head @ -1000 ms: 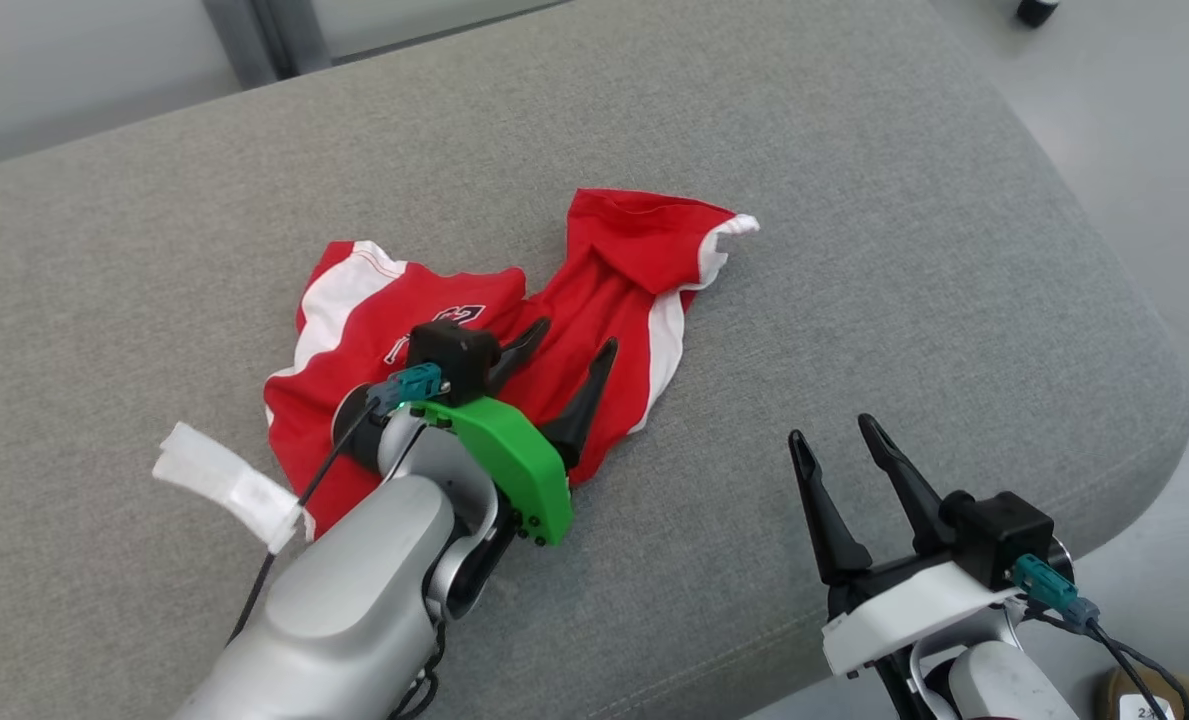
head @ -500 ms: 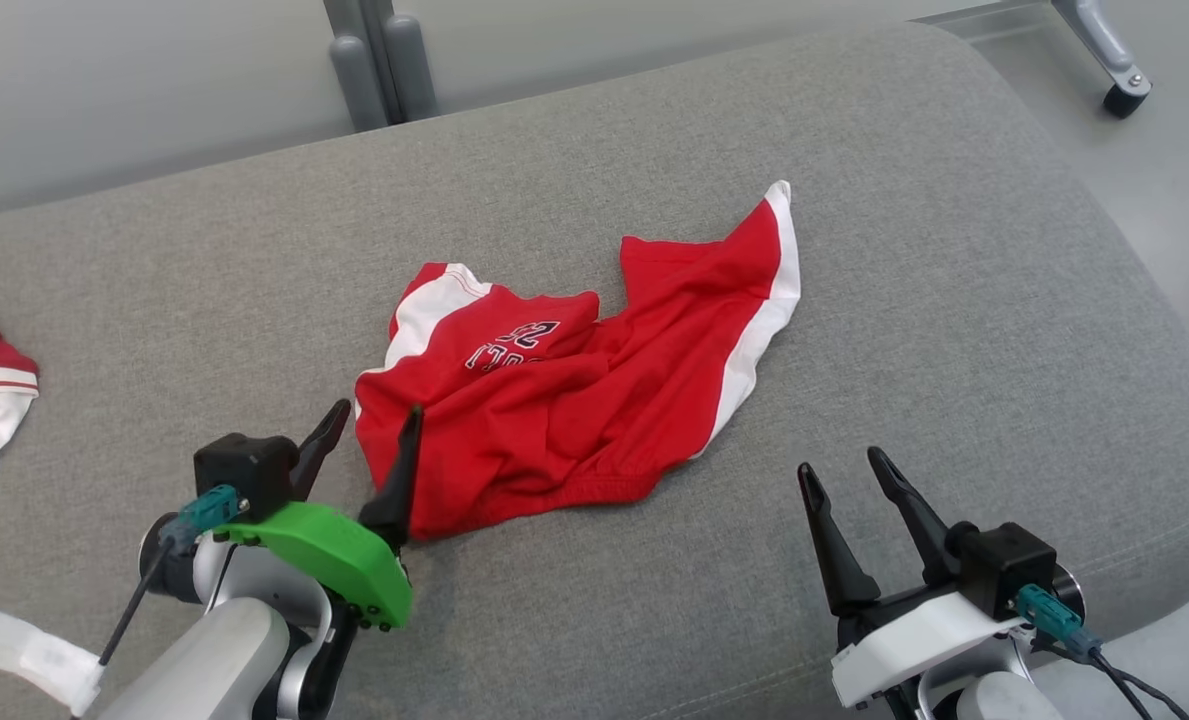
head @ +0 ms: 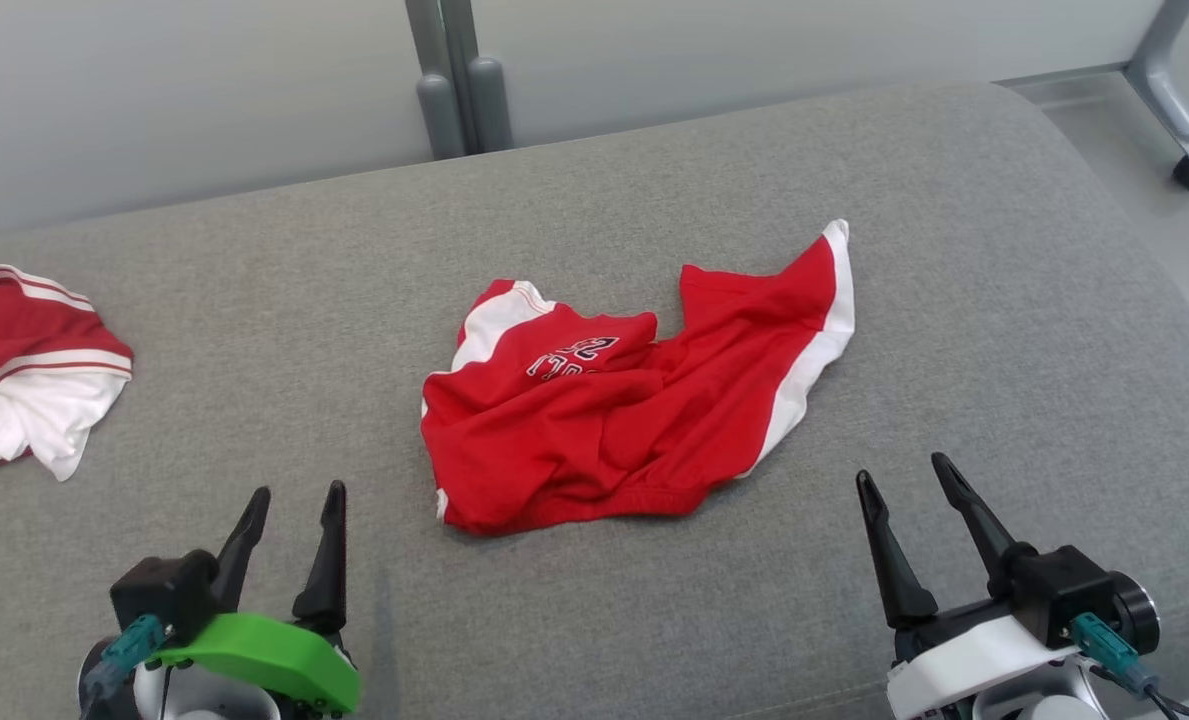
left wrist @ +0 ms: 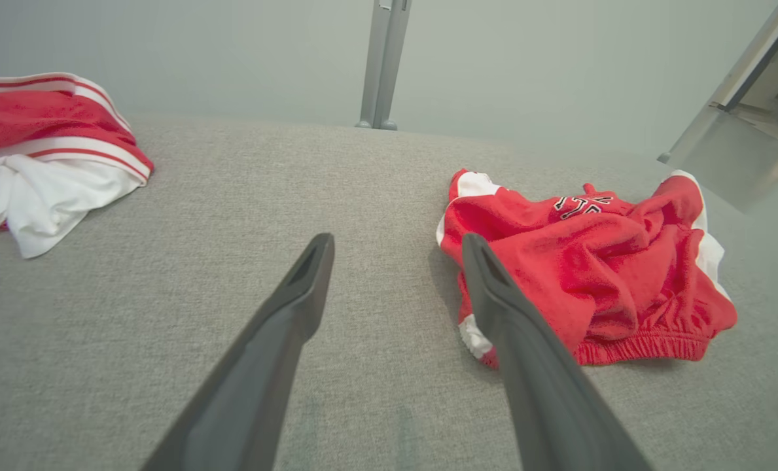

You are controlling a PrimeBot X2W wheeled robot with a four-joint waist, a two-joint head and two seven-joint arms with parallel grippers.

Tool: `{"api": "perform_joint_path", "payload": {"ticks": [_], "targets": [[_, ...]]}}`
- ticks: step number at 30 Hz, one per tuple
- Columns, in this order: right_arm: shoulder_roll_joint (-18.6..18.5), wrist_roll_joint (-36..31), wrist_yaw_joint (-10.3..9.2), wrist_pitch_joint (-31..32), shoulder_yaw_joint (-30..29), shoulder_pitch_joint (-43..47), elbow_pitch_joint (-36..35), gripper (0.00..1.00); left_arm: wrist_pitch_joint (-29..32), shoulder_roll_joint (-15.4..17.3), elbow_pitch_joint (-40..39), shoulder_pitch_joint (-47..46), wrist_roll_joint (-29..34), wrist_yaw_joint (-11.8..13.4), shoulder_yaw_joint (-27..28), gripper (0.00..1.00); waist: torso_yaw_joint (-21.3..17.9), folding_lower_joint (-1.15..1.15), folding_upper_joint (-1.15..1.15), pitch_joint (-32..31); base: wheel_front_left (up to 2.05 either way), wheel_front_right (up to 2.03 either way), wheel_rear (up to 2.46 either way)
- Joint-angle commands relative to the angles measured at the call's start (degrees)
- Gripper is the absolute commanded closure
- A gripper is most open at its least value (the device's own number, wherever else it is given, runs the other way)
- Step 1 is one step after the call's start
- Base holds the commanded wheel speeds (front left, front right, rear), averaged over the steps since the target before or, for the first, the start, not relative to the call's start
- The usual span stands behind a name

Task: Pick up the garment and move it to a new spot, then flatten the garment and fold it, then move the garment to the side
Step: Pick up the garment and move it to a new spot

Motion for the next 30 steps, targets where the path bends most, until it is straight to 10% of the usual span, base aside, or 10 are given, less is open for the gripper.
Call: {"api": "perform_joint_path", "payload": {"ticks": [1, 21, 30], "targets": [[-0.47, -0.37, -0.02, -0.18, -0.36, 0.97, -0.35, 0.0, -0.13, -0.83, -0.16, 2.54, 1.86, -0.6, 1.94, 0.0, 2.35, 0.0, 0.0, -1.61, 0.0, 0.0, 0.0], [-2.51, -2.7, -0.02, -0.18, -6.61, 2.89, 0.25, 0.0, -0.1, -13.65, 0.75, 17.26, 29.55, -17.01, 29.56, 0.0, 7.88, 0.0, 0.0, -3.03, 0.0, 0.0, 0.0], [-2.2, -3.15, -0.02, -0.18, -8.1, 2.63, 0.83, 0.0, -0.11, -16.63, 1.73, 17.19, 33.17, -19.81, 34.2, 0.0, 8.18, 0.0, 0.0, -2.88, 0.0, 0.0, 0.0]]}}
